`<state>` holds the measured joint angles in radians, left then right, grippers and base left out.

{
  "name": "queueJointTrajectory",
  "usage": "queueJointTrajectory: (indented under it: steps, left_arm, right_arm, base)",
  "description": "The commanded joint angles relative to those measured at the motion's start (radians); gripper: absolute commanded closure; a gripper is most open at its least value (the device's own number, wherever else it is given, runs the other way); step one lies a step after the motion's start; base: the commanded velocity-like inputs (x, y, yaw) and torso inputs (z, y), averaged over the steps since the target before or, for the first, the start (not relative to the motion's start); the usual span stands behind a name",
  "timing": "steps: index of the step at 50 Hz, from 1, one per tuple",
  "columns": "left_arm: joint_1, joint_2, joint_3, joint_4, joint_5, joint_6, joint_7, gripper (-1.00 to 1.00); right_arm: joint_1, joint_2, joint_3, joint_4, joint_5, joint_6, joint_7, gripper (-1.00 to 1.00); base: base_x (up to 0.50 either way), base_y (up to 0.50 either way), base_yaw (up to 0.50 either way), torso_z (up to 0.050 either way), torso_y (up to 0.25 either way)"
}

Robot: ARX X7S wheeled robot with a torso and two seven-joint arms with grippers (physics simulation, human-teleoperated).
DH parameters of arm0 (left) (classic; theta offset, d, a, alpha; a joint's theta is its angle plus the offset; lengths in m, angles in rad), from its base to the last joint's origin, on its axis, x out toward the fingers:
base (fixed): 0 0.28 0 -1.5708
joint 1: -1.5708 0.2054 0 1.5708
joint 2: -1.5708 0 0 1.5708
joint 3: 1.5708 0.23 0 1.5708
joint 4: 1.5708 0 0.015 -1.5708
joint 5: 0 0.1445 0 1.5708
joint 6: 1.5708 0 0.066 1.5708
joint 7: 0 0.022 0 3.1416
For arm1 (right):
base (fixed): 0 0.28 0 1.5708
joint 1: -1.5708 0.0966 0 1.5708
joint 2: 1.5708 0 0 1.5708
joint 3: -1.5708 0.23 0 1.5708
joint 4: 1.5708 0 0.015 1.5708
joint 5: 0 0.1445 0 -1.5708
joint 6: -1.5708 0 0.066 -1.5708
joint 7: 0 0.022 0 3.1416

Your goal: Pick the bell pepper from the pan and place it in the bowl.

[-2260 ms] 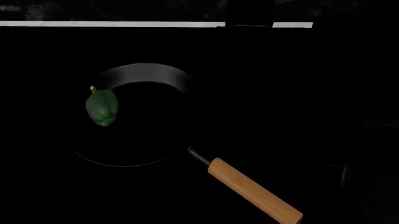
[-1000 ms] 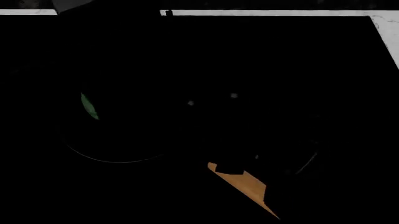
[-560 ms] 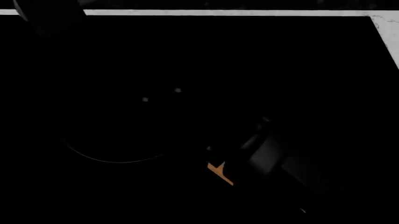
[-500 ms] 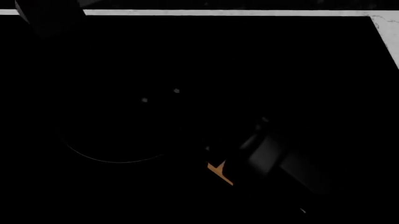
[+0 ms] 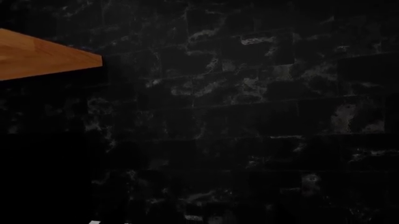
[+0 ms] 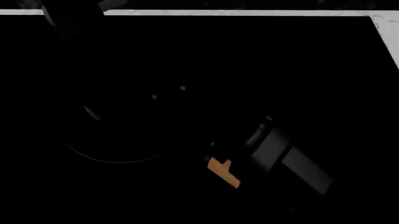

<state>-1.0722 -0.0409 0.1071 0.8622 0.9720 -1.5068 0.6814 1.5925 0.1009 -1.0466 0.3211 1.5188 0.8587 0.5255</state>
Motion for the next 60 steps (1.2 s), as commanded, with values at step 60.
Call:
queueJointTrajectory:
  steps: [60]
  left_arm:
    - [0.074,-0.005,-0.082,0.015,-0.156,0.044,-0.124,-1.0]
  right_arm:
    - [0.027,-0.018,-0.124,0.165,-0.082,0.011,-0.187,-1.0]
  base:
    - [0.0,0.0,0.0,0.0,0.0]
